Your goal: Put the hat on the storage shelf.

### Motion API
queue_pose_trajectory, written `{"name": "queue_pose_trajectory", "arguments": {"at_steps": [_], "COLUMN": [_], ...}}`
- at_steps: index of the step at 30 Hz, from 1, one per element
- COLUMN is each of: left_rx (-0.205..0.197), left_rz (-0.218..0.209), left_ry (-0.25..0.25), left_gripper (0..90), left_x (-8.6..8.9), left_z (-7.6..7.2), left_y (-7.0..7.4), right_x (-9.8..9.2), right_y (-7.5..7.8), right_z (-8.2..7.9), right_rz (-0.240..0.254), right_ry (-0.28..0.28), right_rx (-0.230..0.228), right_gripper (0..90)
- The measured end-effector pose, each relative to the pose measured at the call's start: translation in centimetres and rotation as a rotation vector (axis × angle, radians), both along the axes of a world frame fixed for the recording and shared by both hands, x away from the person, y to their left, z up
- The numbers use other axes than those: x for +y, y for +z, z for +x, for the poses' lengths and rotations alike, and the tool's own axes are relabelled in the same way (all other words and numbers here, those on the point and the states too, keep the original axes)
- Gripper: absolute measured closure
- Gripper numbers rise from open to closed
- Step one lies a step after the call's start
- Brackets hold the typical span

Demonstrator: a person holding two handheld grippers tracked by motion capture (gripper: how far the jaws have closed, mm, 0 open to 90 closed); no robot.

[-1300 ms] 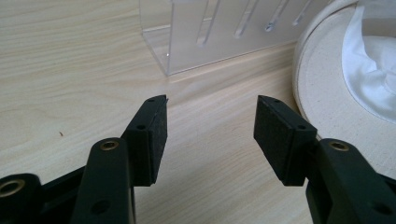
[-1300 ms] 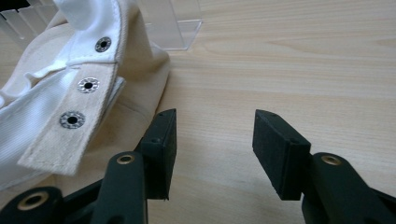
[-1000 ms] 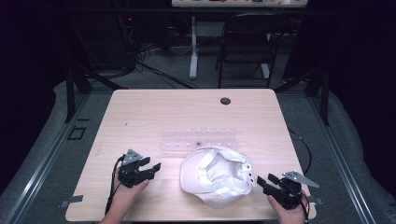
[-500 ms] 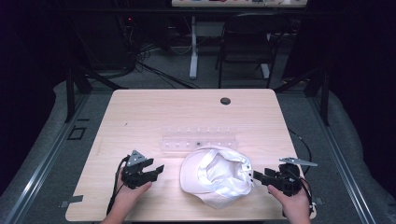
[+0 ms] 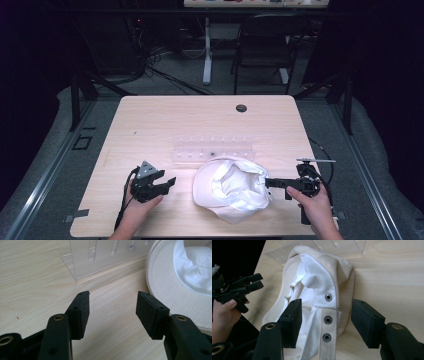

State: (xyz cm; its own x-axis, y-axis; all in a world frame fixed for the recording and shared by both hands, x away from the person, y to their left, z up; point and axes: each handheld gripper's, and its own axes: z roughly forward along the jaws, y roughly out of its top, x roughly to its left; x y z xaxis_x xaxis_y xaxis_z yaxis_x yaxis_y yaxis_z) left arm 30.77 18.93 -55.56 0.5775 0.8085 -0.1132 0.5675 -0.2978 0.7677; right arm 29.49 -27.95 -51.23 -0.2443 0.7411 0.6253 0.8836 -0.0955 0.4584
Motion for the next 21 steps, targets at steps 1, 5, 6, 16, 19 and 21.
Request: {"name": "queue_pose_trajectory", "arguments": {"at_steps": [1, 5, 6, 16, 19, 21], "left_rx": [0.001, -0.001, 0.000, 0.001, 0.000, 0.000], "left_rz": [-0.001, -0.001, 0.000, -0.001, 0.001, 0.001], "left_ry": [0.001, -0.001, -0.001, 0.000, -0.001, -0.001], "left_gripper": [45.0, 45.0, 45.0, 45.0, 45.0, 45.0], "left_x": [0.0, 0.0, 0.0, -0.1, 0.0, 0.0], "left_z": [0.0, 0.0, 0.0, 0.0, 0.0, 0.0], "left_y": [0.0, 0.0, 0.0, 0.0, 0.0, 0.0], "right_x": [0.0, 0.6, 0.7, 1.8, 2.2, 2.2], "right_y": [-0.1, -1.0, -1.1, -2.5, -2.5, -2.3], "right_z": [0.1, 0.8, 0.9, 1.5, 1.4, 1.4], "right_rz": [0.004, 0.012, 0.017, 0.048, 0.059, 0.057], "right_ry": [0.020, 0.041, 0.038, 0.087, 0.090, 0.096], "right_rx": [0.013, 0.052, 0.061, 0.140, 0.141, 0.139], "right_gripper": [41.8, 41.8, 41.9, 42.5, 43.4, 43.4]}}
